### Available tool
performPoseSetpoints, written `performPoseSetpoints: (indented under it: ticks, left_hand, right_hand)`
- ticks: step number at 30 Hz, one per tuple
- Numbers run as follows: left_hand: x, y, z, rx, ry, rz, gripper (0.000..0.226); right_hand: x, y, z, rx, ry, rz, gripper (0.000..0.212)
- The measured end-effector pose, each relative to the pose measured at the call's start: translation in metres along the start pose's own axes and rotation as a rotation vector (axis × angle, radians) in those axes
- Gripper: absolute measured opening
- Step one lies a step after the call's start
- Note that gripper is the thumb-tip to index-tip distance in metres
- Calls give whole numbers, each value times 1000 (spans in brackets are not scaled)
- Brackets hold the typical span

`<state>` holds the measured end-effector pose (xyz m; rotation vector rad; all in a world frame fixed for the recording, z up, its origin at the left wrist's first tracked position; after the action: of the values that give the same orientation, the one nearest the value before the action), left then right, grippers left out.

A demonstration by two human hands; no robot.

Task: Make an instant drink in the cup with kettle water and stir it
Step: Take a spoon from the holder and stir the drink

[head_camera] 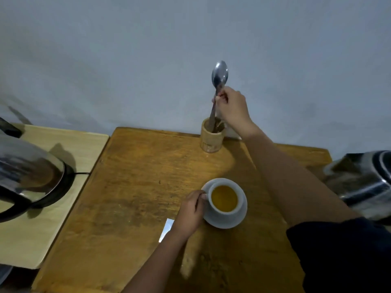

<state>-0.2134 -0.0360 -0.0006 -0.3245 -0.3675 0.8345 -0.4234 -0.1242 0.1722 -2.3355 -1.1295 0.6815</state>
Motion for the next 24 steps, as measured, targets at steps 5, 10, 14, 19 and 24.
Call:
performPoseSetpoints:
  ticks: [5,10,14,19,24]
  left_hand:
    - [3,-1,8,-16,-22,15,34]
    - [4,0,9,-27,-49,13,27]
    - [6,-1,7,63,-120,28,24]
    - [5,0,5,69,-156,35,27]
    - [4,1,6,33,-174,52,28]
  right_hand:
    - [48,-56,-29,-130,-12,-70,13]
    - [123,-70,0,102,200,-241,12]
    - [175,-53,25,243,304,-554,16]
    - [205,-37,39,487,324,-661,16]
    - [212,-29,36,576,334,-659,7]
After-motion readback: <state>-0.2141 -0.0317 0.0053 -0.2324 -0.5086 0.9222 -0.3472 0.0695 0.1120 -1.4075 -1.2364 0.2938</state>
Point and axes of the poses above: each hand's wrist, its own x-axis away from the middle knuckle, its own y-axis out of the palm, z = x × y, the point moved 5 cm from there along -x, towards the middle knuckle, and after that the axes turned 6 degrees about -y, right-handed, at the moved point
